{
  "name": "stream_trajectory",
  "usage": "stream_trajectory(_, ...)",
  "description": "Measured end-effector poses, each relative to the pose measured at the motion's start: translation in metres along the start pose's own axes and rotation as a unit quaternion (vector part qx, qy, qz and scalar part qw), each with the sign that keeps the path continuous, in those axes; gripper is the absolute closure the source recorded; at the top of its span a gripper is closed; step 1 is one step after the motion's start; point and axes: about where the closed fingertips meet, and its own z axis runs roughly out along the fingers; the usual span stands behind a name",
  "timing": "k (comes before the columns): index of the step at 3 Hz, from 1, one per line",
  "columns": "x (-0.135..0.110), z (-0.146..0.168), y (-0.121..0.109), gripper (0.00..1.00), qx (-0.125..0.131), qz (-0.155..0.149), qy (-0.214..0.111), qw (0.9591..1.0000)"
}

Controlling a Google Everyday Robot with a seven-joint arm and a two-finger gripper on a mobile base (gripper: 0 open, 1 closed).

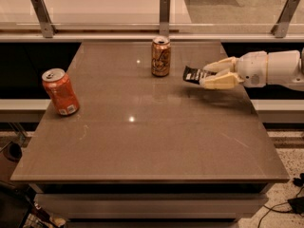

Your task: Move rxbar chocolate near coke can

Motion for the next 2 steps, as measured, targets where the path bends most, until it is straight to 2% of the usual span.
stream_trajectory(2, -0.038, 0.001, 0.044, 1.0, 0.018, -0.019, 0.053, 0.9983)
